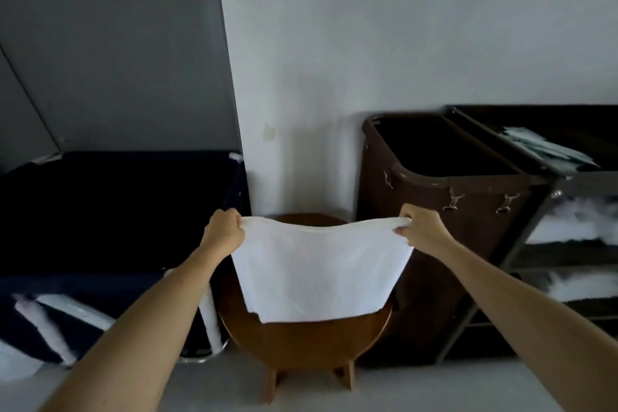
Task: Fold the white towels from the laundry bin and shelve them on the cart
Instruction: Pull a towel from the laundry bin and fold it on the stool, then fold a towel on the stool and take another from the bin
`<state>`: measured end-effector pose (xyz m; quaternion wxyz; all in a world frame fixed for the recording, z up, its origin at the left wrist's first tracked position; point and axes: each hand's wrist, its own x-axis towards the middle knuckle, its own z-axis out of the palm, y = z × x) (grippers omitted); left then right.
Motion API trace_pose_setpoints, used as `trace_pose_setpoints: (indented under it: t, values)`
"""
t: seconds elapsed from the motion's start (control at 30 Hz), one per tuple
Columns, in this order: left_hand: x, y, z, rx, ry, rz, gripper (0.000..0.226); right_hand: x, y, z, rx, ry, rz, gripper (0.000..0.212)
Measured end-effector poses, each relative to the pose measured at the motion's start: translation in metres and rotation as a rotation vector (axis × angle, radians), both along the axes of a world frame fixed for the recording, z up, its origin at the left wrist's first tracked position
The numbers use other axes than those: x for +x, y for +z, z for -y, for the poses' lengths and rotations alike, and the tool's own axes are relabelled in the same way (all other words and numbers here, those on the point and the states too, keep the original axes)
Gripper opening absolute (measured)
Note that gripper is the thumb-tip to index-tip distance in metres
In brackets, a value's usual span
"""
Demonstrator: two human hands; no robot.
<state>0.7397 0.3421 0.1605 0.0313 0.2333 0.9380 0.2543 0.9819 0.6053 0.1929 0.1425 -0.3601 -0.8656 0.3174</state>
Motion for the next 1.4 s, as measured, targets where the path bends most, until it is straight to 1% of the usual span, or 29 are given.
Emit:
trace_pose_setpoints:
  t: [0.13, 0.27, 0.33, 0.4, 0.5, 0.57, 0.63, 0.73, 0.83, 0.9, 0.93, 1.0, 1.03, 1.07, 1.17, 1.27, 1.4]
  values:
    - [0.025, -0.035, 0.004, -0.052, 0.001, 0.039, 0.023, 0.031, -0.034, 0.009, -0.055, -0.013, 0.087, 0.029]
    - [0.042, -0.071, 0.008, -0.111, -0.008, 0.067, 0.022, 0.044, -0.066, 0.014, -0.105, -0.036, 0.165, 0.029]
    - [0.045, -0.085, 0.01, -0.157, 0.004, 0.109, 0.022, 0.042, -0.078, 0.014, -0.111, -0.033, 0.196, 0.028]
    - [0.042, -0.095, 0.01, -0.144, 0.01, 0.157, 0.022, 0.034, -0.086, 0.011, -0.111, -0.027, 0.202, 0.025]
    - [0.026, -0.097, 0.006, -0.139, 0.033, 0.158, 0.024, 0.011, -0.088, 0.002, -0.095, -0.009, 0.208, 0.018]
    - [0.012, -0.099, 0.001, -0.109, 0.037, 0.168, 0.023, -0.01, -0.089, -0.005, -0.074, 0.002, 0.22, 0.011]
    - [-0.005, -0.103, -0.009, -0.067, 0.036, 0.175, 0.022, -0.032, -0.093, -0.016, -0.049, 0.0, 0.226, 0.009]
    - [-0.031, -0.117, -0.029, -0.057, 0.05, 0.199, 0.021, -0.065, -0.108, -0.034, -0.014, -0.013, 0.283, 0.005]
    - [-0.067, -0.134, -0.054, -0.039, 0.057, 0.202, 0.02, -0.106, -0.127, -0.057, 0.036, -0.042, 0.353, 0.017]
    - [-0.094, -0.145, -0.077, -0.005, 0.044, 0.215, 0.026, -0.134, -0.138, -0.073, 0.1, -0.037, 0.463, 0.027]
    - [-0.106, -0.149, -0.09, 0.01, 0.022, 0.239, 0.032, -0.148, -0.143, -0.082, 0.118, -0.037, 0.526, 0.036]
    - [-0.128, -0.156, -0.113, -0.023, -0.022, 0.318, 0.044, -0.175, -0.151, -0.097, 0.046, -0.045, 0.621, 0.058]
    - [-0.137, -0.161, -0.122, -0.067, -0.051, 0.35, 0.048, -0.187, -0.155, -0.103, 0.009, -0.031, 0.653, 0.064]
    - [-0.146, -0.165, -0.129, -0.119, -0.086, 0.374, 0.05, -0.197, -0.159, -0.107, -0.008, 0.0, 0.69, 0.065]
    - [-0.162, -0.173, -0.139, -0.223, -0.162, 0.408, 0.048, -0.219, -0.165, -0.109, -0.001, 0.125, 0.783, 0.055]
    - [-0.168, -0.16, -0.145, -0.21, -0.176, 0.398, 0.043, -0.236, -0.158, -0.107, -0.017, 0.205, 0.779, 0.048]
    - [-0.16, -0.126, -0.139, -0.188, -0.167, 0.354, 0.039, -0.249, -0.128, -0.091, -0.024, 0.357, 0.729, 0.042]
